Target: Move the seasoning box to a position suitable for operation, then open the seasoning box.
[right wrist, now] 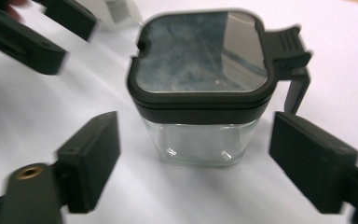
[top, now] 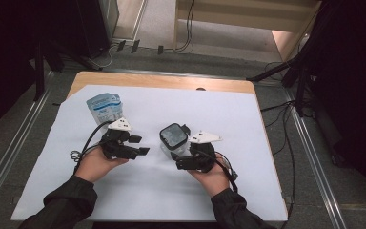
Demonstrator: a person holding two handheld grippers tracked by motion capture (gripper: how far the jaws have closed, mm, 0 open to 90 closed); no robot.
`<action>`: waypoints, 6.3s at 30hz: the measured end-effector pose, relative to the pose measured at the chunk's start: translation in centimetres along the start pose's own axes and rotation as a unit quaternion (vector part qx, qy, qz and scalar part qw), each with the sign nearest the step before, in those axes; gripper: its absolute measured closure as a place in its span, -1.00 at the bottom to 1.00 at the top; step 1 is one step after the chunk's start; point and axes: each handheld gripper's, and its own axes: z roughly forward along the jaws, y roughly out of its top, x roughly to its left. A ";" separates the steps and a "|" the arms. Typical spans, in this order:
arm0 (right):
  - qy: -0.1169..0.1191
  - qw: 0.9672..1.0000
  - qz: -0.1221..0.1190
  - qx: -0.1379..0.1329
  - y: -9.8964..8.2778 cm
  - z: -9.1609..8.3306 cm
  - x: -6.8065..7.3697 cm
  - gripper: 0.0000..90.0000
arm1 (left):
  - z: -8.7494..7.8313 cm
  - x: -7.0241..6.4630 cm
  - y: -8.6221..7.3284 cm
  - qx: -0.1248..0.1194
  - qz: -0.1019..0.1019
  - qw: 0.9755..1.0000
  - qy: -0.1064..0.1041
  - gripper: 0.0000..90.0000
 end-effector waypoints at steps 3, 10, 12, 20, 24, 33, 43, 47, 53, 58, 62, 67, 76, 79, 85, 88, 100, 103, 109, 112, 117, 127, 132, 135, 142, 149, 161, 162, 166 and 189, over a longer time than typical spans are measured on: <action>0.013 1.000 -0.003 -0.013 0.1 -1.1 -0.4 -0.53 | 0.2 -0.2 0.2 0.004 0.014 1.000 0.010 0.06; 0.019 1.000 -0.002 -0.019 0.1 -2.1 -2.0 -0.03 | 0.7 -0.2 1.2 0.013 0.021 1.000 -0.007 0.42; 0.026 0.999 0.001 -0.020 0.1 -2.4 -2.8 0.22 | 0.8 0.2 1.5 0.015 0.019 0.999 -0.022 0.60; 0.033 0.999 0.013 -0.017 0.0 -2.3 -4.7 0.90 | 0.9 0.8 1.9 0.019 -0.002 1.000 -0.004 1.00; 0.040 0.999 0.007 -0.016 0.1 -1.3 -5.2 1.00 | 1.0 0.5 1.3 0.005 -0.010 1.000 -0.005 1.00; 0.048 0.999 0.018 0.002 0.4 0.7 -5.7 1.00 | 3.1 -0.9 0.5 0.015 0.007 1.000 0.001 1.00; 0.047 0.999 0.018 -0.001 0.3 1.5 -5.9 1.00 | 3.9 -1.4 1.0 -0.001 0.005 1.000 -0.001 1.00; 0.047 0.999 0.024 0.000 0.3 1.5 -5.9 1.00 | 4.5 -1.5 1.0 -0.009 0.015 1.000 0.005 1.00; 0.048 0.999 0.025 0.002 0.2 1.4 -5.7 1.00 | 4.7 -1.4 1.0 -0.007 0.011 1.000 0.003 1.00; 0.051 0.998 0.030 0.006 0.1 1.2 -5.3 1.00 | 4.5 -1.2 1.0 -0.005 0.004 1.000 0.001 1.00; 0.053 0.998 0.030 0.011 -0.1 1.3 -4.8 1.00 | 4.4 -0.9 0.9 -0.004 0.003 1.000 0.004 1.00; 0.061 0.998 0.030 0.013 -0.3 1.1 -4.1 1.00 | 4.2 -0.3 0.8 -0.006 0.005 1.000 0.002 1.00; 0.070 0.997 0.025 0.016 -0.4 0.8 -3.7 1.00 | 4.1 0.2 0.8 -0.011 0.017 1.000 -0.003 0.97; 0.075 0.997 0.023 0.017 -0.3 0.5 -3.7 1.00 | 3.9 0.5 0.8 -0.011 0.018 1.000 -0.018 0.84; 0.079 0.996 0.023 0.017 -0.3 -0.1 -4.0 1.00 | 3.3 1.1 0.9 -0.005 0.033 0.998 -0.046 0.47; 0.082 0.996 0.024 0.014 -0.2 -0.3 -4.2 1.00 | 3.0 1.3 1.0 -0.011 0.043 0.998 -0.054 0.17; 0.072 0.996 0.046 0.005 0.0 -1.0 -5.9 1.00 | 3.0 1.2 2.2 -0.026 0.085 0.990 -0.112 -0.70; 0.073 0.996 0.050 0.015 0.1 -0.7 -6.2 1.00 | 3.5 1.1 2.6 -0.021 0.101 0.987 -0.124 -0.70; 0.076 0.996 0.047 0.027 0.3 -0.4 -6.7 1.00 | 4.4 1.1 3.5 -0.024 0.101 0.985 -0.136 -0.73; 0.079 0.995 0.051 0.031 0.5 0.0 -6.7 1.00 | 4.7 1.1 3.7 -0.024 0.103 0.984 -0.143 -0.76; 0.078 0.995 0.054 0.031 0.3 0.2 -6.7 1.00 | 5.6 1.2 3.5 -0.020 0.106 0.985 -0.137 -0.76; 0.073 0.996 0.047 0.035 0.2 0.3 -6.7 1.00 | 6.5 1.0 3.3 -0.024 0.124 0.984 -0.128 -0.72; 0.070 0.996 0.051 0.035 0.1 0.4 -6.7 1.00 | 6.9 0.8 3.3 -0.022 0.121 0.985 -0.124 -0.74; 0.069 0.996 0.053 0.035 0.1 0.4 -6.6 1.00 | 6.8 0.7 3.3 -0.021 0.124 0.985 -0.120 -0.73; 0.067 0.996 0.057 0.033 0.1 0.3 -6.6 1.00 | 6.6 0.6 3.4 -0.022 0.125 0.986 -0.112 -0.71; 0.066 0.996 0.056 0.033 0.0 0.3 -6.5 1.00 | 6.3 0.4 3.8 -0.024 0.124 0.986 -0.109 -0.70; 0.068 0.996 0.056 0.034 0.1 0.3 -6.4 1.00 | 5.6 0.4 4.3 -0.030 0.112 0.987 -0.112 -0.71; 0.069 0.995 0.056 0.034 0.1 0.2 -6.4 1.00 | 5.5 0.4 4.3 -0.031 0.111 0.987 -0.112 -0.71; 0.069 0.995 0.057 0.033 0.1 0.3 -6.4 1.00 | 5.2 0.3 4.8 -0.024 0.105 0.988 -0.111 -0.70; 0.072 0.995 0.057 0.030 0.2 0.2 -6.2 1.00 | 4.2 -0.6 5.9 -0.015 0.114 0.989 -0.092 -0.70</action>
